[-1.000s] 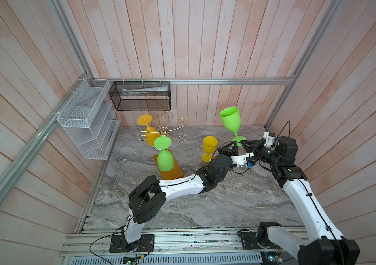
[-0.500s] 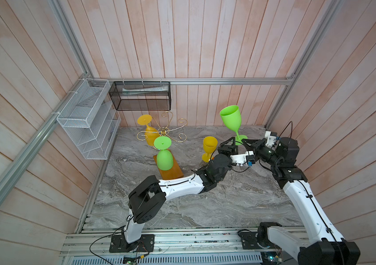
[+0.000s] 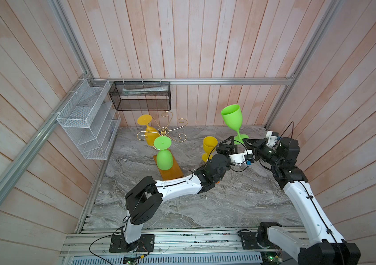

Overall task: Take the wine glass off the wine glass rack
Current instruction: Pick up the wine glass from the wine glass rack.

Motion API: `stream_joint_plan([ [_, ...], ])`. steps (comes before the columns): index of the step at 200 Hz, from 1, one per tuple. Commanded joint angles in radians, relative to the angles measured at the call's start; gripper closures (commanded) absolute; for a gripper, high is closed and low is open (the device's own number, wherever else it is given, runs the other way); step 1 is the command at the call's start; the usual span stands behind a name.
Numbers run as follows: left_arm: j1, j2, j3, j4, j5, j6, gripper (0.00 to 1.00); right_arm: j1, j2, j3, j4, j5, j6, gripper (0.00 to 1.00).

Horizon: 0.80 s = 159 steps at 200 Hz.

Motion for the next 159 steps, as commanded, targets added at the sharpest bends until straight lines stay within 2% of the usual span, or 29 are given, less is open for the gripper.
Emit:
stream_joint_plan([
  [1, -0.001, -0.055, -0.022, -0.007, -0.002, -0.05, 0.4, -0.009, -0.015, 0.031, 0.045, 0.018, -0.002, 1.0],
  [26, 0.002, -0.09, -0.029, -0.055, 0.013, -0.106, 0.4, -0.021, -0.01, 0.038, 0.057, 0.018, -0.004, 1.0],
  [80, 0.029, -0.179, 0.041, -0.279, 0.116, -0.352, 0.41, -0.061, -0.002, 0.03, 0.083, 0.005, -0.009, 1.0],
  [131, 0.109, -0.232, 0.204, -0.574, 0.362, -0.669, 0.43, -0.096, -0.019, -0.058, 0.136, -0.002, -0.036, 1.0],
  [148, 0.12, -0.234, 0.259, -0.642, 0.447, -0.722, 0.43, -0.103, -0.025, -0.091, 0.149, 0.003, -0.056, 1.0],
  [159, 0.163, -0.231, 0.297, -0.682, 0.5, -0.751, 0.44, -0.104, -0.03, -0.112, 0.171, 0.001, -0.075, 1.0],
])
